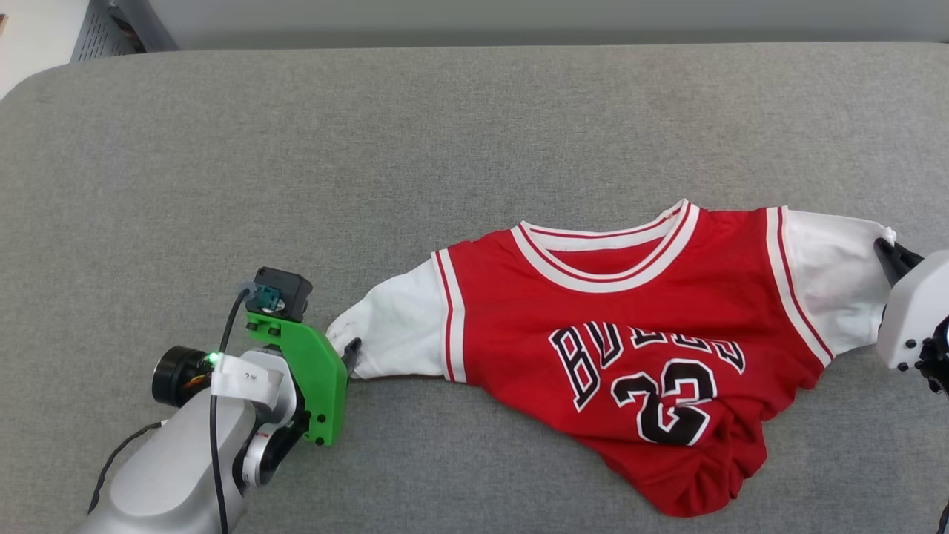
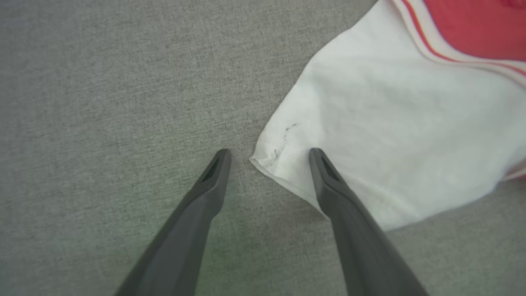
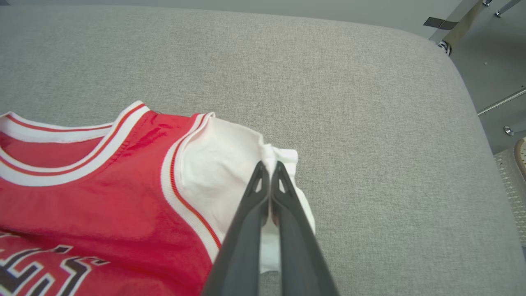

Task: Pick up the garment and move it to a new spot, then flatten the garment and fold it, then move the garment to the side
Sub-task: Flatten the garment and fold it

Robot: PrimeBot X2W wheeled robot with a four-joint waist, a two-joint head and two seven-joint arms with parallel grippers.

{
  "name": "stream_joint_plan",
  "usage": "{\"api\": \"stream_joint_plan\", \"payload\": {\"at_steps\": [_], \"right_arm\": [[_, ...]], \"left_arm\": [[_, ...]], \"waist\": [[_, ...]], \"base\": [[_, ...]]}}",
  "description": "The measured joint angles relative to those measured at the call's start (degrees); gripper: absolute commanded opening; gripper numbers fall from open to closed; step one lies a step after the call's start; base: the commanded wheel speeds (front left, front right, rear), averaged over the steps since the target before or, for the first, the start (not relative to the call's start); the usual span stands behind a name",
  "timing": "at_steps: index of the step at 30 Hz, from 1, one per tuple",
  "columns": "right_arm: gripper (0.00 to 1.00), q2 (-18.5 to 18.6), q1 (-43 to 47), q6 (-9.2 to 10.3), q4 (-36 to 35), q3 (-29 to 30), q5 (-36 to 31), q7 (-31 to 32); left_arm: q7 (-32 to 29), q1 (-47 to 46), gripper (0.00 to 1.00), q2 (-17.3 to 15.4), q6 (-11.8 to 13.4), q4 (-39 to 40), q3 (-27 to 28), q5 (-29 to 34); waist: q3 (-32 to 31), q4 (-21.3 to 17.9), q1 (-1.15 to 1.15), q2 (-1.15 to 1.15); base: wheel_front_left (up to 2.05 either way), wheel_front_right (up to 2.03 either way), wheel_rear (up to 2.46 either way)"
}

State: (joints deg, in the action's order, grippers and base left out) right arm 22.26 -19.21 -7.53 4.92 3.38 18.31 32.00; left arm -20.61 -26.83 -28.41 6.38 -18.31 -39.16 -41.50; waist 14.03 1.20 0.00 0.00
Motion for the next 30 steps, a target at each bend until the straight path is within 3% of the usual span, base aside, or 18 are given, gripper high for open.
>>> {"api": "stream_joint_plan", "payload": {"at_steps": [8,9,10,11,20,30], "right_arm": [[0.0,1.1,0.4,0.0,-0.6,-1.7,0.1,0.0],[0.0,1.2,0.4,0.0,-0.6,-1.7,0.1,0.0],[0.0,1.3,0.4,0.0,-0.6,-1.7,0.1,0.0],[0.0,1.4,0.4,0.0,-0.7,-2.0,0.2,-0.1],[0.0,3.3,0.9,0.0,0.3,-3.3,1.4,-0.6],[0.0,5.6,1.4,0.0,1.3,-2.9,2.2,-4.3]], "left_arm": [[-1.3,-2.9,1.0,0.6,-0.8,-3.8,-3.6,3.5],[-1.5,-3.0,0.86,0.9,-1.1,-4.2,-3.7,3.5],[-1.7,-3.4,0.39,1.2,-1.5,-4.8,-4.0,3.5],[-1.7,-3.7,0.0,1.3,-2.1,-5.3,-4.3,3.5],[3.9,-4.4,0.0,3.5,-3.1,-8.5,-4.3,3.5],[14.2,-4.1,0.0,1.5,-2.9,-3.0,1.0,2.5]], "waist": [[0.8,-0.2,0.0,0.0],[0.8,-0.2,0.0,0.0],[0.7,-0.1,0.0,0.0],[0.7,-0.1,0.0,0.0],[-1.1,0.7,0.0,0.0],[-7.2,1.4,0.0,0.0]], "base": [[0.0,0.0,0.0],[0.0,0.0,0.0],[0.0,0.0,0.0],[0.0,0.0,0.0],[0.0,0.0,0.0],[0.0,0.0,0.0]]}}
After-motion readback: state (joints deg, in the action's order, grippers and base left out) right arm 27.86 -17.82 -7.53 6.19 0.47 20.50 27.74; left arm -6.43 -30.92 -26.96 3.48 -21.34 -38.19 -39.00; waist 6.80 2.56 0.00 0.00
